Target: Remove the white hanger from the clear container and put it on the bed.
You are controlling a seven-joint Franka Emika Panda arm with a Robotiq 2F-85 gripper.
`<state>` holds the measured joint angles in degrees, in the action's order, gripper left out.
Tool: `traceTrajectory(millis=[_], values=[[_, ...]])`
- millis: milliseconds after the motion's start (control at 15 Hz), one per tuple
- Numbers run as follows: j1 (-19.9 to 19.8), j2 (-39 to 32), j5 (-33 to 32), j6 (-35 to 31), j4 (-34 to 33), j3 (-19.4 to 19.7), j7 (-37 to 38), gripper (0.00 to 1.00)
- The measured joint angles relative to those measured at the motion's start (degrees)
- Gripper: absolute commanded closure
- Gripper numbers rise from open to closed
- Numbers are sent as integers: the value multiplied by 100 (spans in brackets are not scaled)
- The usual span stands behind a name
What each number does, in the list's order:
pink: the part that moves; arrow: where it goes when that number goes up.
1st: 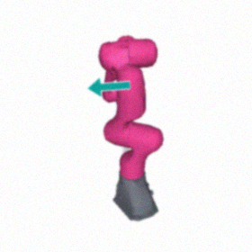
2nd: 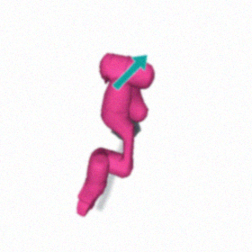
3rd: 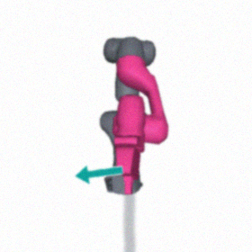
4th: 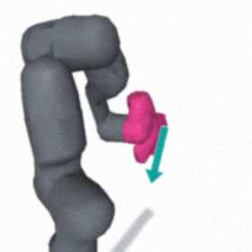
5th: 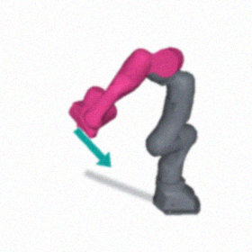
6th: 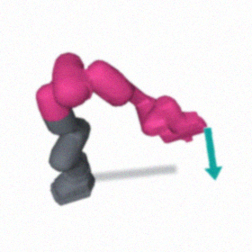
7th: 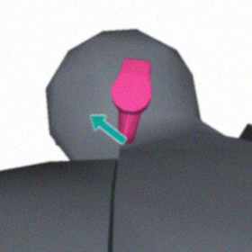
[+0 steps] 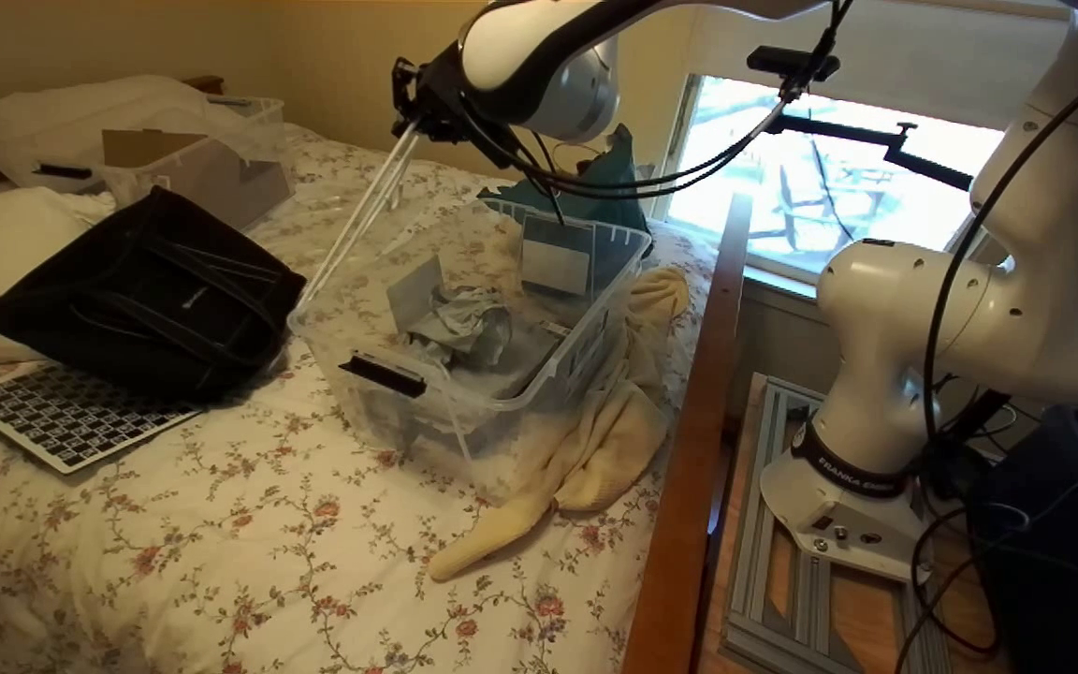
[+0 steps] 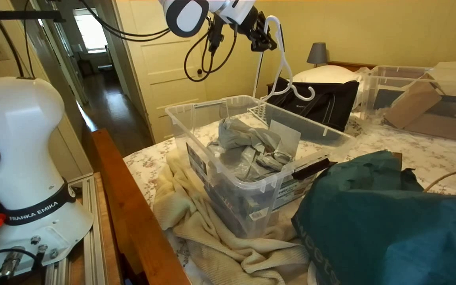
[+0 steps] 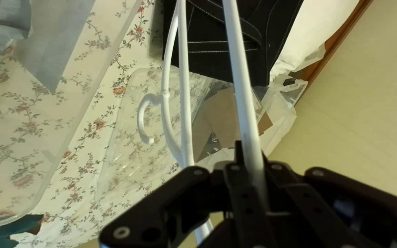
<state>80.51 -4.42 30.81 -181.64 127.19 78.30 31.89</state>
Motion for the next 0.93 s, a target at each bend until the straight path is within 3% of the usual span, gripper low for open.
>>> traceTrajectory(millis=[200,267,333,467,933], values=[[-253,-266,0,99,-86,-277,168,99],[-382,-352,0,150,-133,-412,220,91],[-531,-439,4,206,-186,-563,265,69],[-869,-607,25,333,-315,-895,326,65],[-2190,-1250,277,744,-969,-2100,385,18]])
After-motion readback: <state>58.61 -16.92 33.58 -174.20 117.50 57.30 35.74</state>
